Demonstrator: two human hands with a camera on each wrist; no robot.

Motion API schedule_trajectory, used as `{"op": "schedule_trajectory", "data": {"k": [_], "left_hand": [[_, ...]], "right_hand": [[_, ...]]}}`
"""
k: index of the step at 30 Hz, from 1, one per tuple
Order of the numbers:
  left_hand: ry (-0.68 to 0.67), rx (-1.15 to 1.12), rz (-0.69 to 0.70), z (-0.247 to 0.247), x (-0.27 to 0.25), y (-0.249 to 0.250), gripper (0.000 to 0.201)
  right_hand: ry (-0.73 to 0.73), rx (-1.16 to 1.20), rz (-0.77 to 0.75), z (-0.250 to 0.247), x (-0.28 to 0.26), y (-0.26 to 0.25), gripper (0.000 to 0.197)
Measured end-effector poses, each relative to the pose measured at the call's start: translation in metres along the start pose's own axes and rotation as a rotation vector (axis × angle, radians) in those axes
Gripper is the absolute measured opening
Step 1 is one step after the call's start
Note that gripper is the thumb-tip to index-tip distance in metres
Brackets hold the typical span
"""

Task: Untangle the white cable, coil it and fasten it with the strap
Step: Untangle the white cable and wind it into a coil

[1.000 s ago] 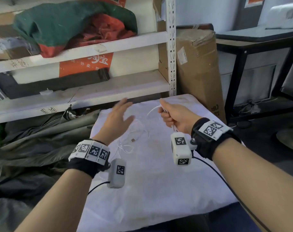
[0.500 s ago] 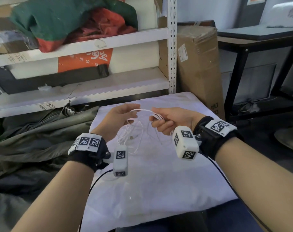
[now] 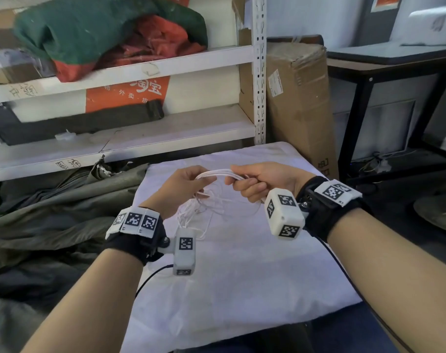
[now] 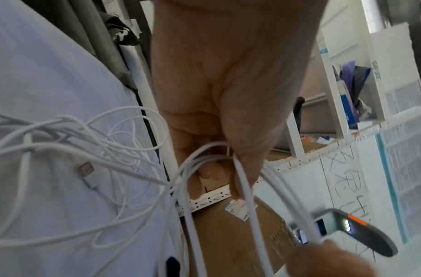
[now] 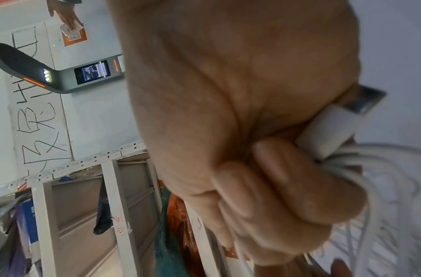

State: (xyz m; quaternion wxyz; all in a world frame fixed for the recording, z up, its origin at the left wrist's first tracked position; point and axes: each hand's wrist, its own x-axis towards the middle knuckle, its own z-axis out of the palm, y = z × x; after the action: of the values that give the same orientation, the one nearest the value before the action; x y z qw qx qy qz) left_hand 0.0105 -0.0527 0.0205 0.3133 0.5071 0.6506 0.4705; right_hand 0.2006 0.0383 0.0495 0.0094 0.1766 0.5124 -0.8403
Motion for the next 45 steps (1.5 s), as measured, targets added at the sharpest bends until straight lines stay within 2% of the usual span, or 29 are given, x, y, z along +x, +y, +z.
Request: {"op": "schedule_trajectory", "data": {"k": [3,7,10,13,16,19,22,26,28,31,34,37,39,41,45], "left_hand": [[0.042,-0.063,-0.058,-0.007,0.0,-0.006,0.006],[-0.055,-0.183,-0.11,-0.013,-0.004,-0.009,0.009],[-0.098,0.056,-0.061,-0.015,-0.005,-0.01,0.01],[-0.053,0.319,-0.027,-0.015,0.0,-0.013,0.01],[0.026,0.515,0.055,-0.019,0.005,-0.014,0.012],[0.093,0.573,0.165,-0.022,0.007,-0.01,0.014],[0.082,0.385,0.133,-0.021,0.008,-0.002,0.012],[-0.014,0.115,0.07,-0.02,0.005,0.0,0.011],[-0.031,-0.039,0.06,-0.02,0.002,0.001,0.013],[-0.026,-0.238,0.026,-0.018,0.0,0.003,0.015],[-0.055,-0.342,0.003,-0.016,0.0,0.006,0.024],[-0.07,-0.461,-0.028,-0.015,0.003,0.009,0.029],[-0.085,-0.528,-0.036,-0.014,0.004,0.012,0.026],[-0.091,-0.548,-0.049,-0.014,0.005,0.014,0.026],[-0.076,-0.544,-0.146,-0.014,0.007,0.016,0.024]], "right_hand": [[0.076,-0.01,-0.017,-0.006,0.003,0.006,0.033],[0.15,0.056,-0.071,-0.013,0.007,0.009,0.029],[0.176,0.199,-0.141,-0.015,0.009,0.01,0.029],[0.197,0.274,-0.199,-0.012,0.008,0.011,0.028],[0.212,0.266,-0.136,-0.013,0.008,0.014,0.026],[0.16,0.21,-0.042,-0.015,0.007,0.019,0.025],[0.054,0.1,0.023,-0.01,0.004,0.02,0.031],[-0.044,-0.065,0.045,0.002,0.002,0.013,0.049],[-0.049,-0.066,-0.018,0.004,0.002,0.012,0.043],[-0.079,0.063,-0.127,0.006,0.003,0.013,0.031],[-0.062,0.145,-0.149,0.009,0.007,0.013,0.023],[-0.132,0.099,-0.112,0.008,0.009,0.011,0.022],[-0.167,0.054,-0.071,0.008,0.01,0.01,0.026],[-0.147,-0.001,-0.046,0.009,0.01,0.01,0.039],[-0.111,-0.053,-0.142,0.015,0.009,0.008,0.041]]}}
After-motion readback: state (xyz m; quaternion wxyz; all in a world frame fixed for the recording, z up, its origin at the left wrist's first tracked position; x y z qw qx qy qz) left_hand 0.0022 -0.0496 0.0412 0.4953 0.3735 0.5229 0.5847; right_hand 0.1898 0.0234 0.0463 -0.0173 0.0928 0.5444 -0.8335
